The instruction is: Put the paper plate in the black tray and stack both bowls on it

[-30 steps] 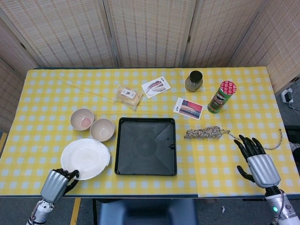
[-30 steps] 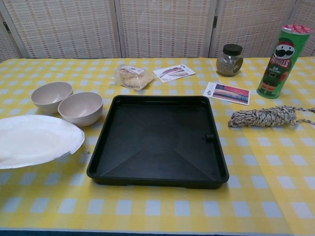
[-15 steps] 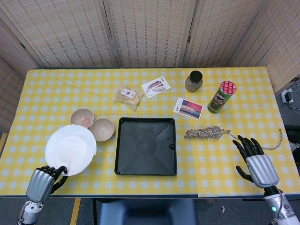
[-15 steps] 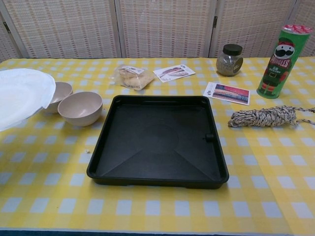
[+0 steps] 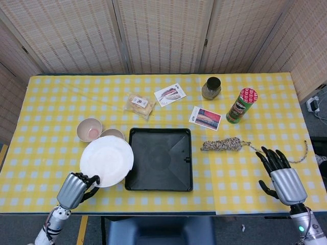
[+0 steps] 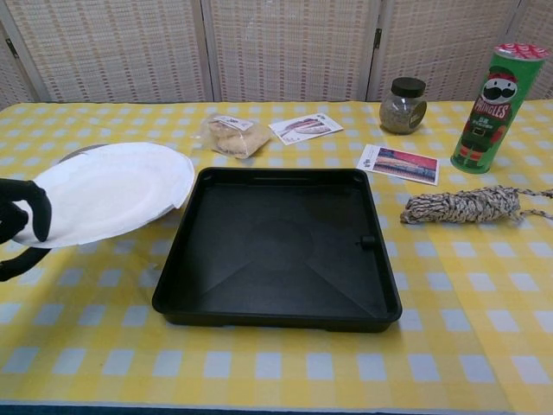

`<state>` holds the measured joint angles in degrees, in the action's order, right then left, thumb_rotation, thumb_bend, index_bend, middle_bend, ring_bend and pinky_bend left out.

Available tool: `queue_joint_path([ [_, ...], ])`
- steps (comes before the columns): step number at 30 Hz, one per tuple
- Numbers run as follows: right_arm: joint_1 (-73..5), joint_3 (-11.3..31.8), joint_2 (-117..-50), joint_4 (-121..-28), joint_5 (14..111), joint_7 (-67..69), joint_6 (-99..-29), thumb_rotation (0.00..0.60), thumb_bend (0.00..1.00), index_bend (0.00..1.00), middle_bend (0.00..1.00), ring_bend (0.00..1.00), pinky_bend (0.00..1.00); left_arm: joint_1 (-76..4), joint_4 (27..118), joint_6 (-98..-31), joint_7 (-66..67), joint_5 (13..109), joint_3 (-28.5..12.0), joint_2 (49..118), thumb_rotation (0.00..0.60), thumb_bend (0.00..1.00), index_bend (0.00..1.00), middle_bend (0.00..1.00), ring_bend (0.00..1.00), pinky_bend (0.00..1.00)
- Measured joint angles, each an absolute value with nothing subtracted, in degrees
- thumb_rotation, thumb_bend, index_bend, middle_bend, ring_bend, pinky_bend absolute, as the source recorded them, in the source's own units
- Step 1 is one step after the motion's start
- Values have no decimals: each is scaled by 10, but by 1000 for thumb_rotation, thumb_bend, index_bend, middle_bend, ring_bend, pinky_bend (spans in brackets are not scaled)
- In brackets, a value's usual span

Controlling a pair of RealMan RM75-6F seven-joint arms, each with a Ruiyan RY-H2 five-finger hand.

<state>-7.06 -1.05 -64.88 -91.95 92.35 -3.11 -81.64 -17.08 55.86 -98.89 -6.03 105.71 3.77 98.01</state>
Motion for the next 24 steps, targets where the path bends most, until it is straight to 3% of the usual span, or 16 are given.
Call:
queue_joint_path([
  [11,-63,-8,-640,-918,924,-11,-831,600,379,0,0,0,0,-241,583,-901,-29,1057,17,1029,600,515,647,1000,1000,1000],
  [24,-38,-6,-617,-910,921,47,-876,600,378,0,0,0,0,-294,558,-851,-57,1054,9,1097,600,521,646,1000,1000,1000],
])
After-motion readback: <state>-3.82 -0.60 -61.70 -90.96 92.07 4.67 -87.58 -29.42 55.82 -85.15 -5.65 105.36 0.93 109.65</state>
